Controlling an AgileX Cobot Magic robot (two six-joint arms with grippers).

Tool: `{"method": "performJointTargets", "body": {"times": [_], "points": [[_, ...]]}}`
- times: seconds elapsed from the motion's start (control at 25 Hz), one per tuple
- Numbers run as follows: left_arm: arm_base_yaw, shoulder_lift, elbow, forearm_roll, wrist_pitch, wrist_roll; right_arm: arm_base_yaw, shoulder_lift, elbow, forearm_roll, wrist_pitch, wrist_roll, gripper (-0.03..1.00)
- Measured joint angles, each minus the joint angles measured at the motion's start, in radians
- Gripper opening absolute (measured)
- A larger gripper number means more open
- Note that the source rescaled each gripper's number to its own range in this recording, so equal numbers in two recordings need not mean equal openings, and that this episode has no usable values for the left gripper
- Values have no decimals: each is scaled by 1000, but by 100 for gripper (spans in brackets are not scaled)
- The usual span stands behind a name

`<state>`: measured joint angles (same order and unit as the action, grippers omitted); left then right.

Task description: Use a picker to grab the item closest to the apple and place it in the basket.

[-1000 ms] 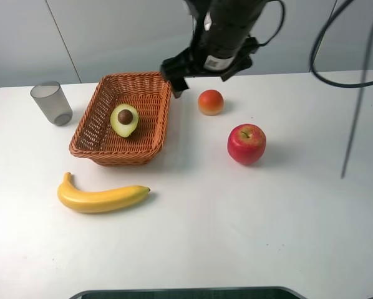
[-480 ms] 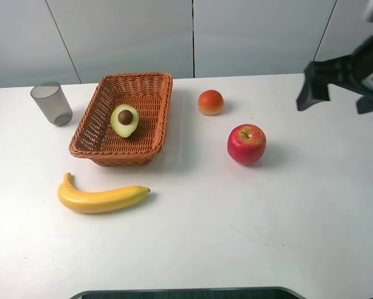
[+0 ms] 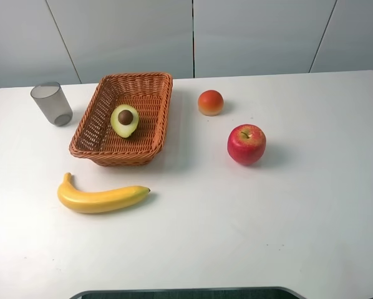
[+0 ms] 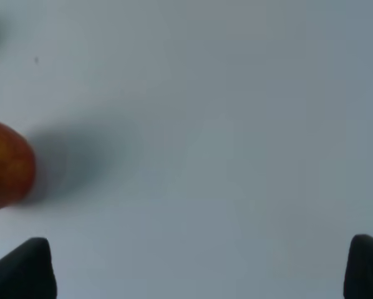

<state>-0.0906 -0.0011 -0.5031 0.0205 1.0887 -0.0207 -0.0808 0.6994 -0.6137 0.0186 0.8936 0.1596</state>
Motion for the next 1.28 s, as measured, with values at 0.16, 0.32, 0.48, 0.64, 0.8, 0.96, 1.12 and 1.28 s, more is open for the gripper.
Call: {"method": "performJointTargets", "body": {"times": [0.16,0.32,0.48,0.64,0.8,0.96,1.12,1.28], "points": [[0,0,0,0,0,0,-2,-185,11,-26,37,-25,100],[0,0,0,0,0,2,-4,-346,22,-35,92,-69,100],[0,0,0,0,0,4,-4,-481,51,-1,127,-144,100],[0,0,0,0,0,4,-4,-598,79,24,136,-191,100],[0,0,0,0,0,4,-4,-682,80,27,146,-203,100],[0,0,0,0,0,4,-2,-700,100,49,185,-230,100],[0,0,0,0,0,4,13,-700,102,51,196,-240,100],[0,0,0,0,0,4,20,-700,102,51,196,-244,100]]}}
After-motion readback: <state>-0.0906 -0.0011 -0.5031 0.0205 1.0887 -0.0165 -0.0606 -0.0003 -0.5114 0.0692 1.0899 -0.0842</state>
